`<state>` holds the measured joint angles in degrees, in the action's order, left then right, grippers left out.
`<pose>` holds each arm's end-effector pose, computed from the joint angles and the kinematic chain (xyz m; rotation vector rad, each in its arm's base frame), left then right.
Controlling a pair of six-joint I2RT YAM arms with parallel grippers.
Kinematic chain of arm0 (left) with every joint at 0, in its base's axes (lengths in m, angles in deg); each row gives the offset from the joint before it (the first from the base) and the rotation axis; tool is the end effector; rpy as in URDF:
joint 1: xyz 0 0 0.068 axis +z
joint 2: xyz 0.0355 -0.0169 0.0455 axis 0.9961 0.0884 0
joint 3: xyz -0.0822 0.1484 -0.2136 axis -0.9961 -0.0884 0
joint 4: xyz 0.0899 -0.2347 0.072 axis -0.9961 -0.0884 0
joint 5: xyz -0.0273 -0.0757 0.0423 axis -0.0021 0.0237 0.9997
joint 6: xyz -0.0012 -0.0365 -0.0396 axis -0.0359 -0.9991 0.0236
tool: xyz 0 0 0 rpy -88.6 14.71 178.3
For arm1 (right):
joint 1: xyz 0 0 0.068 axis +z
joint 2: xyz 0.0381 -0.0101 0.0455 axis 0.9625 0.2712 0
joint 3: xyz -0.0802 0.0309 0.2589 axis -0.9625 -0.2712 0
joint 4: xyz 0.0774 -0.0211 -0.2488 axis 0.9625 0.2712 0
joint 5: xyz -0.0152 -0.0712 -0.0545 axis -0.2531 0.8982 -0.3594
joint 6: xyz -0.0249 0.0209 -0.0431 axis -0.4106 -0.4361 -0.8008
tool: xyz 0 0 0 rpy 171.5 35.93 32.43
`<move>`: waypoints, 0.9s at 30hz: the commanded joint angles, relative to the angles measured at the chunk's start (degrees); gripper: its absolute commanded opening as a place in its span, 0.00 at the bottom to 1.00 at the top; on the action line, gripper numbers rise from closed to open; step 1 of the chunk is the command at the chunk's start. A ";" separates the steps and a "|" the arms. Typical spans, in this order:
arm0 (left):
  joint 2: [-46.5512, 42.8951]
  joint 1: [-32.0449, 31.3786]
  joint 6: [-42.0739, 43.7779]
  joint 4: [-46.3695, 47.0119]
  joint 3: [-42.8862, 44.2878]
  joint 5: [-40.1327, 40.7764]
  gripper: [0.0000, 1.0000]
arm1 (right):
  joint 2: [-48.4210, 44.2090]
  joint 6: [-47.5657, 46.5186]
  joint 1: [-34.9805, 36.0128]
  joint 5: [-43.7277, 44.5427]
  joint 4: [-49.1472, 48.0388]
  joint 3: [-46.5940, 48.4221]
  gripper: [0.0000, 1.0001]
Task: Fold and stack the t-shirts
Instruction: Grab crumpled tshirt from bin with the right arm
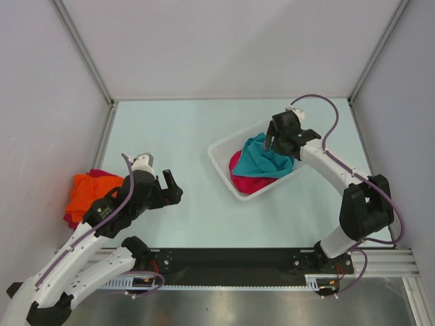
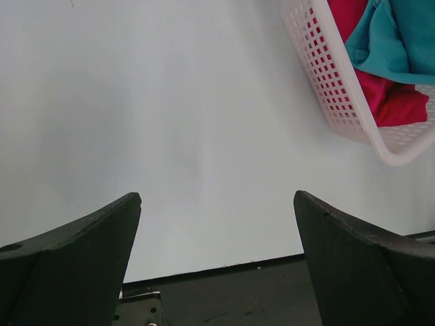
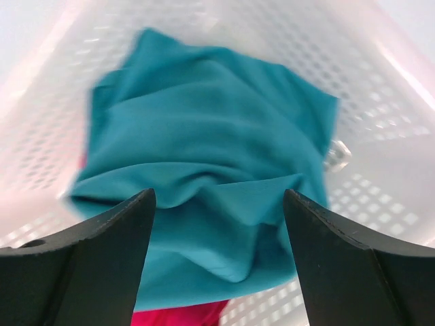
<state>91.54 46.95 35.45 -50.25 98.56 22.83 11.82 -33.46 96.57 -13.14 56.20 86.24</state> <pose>0.1024 -0.0677 0.3031 -0.1820 2.2933 -0.3992 0.3203 0.1196 0.2668 0.3191 2.3791 0.0507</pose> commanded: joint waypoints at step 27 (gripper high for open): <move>3.88 1.06 2.13 4.68 0.29 -2.43 1.00 | 6.84 -5.45 6.34 -2.65 -2.69 3.44 0.00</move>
<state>95.38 47.39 36.50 -48.33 97.92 21.28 25.50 -37.59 100.90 -16.74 54.69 90.15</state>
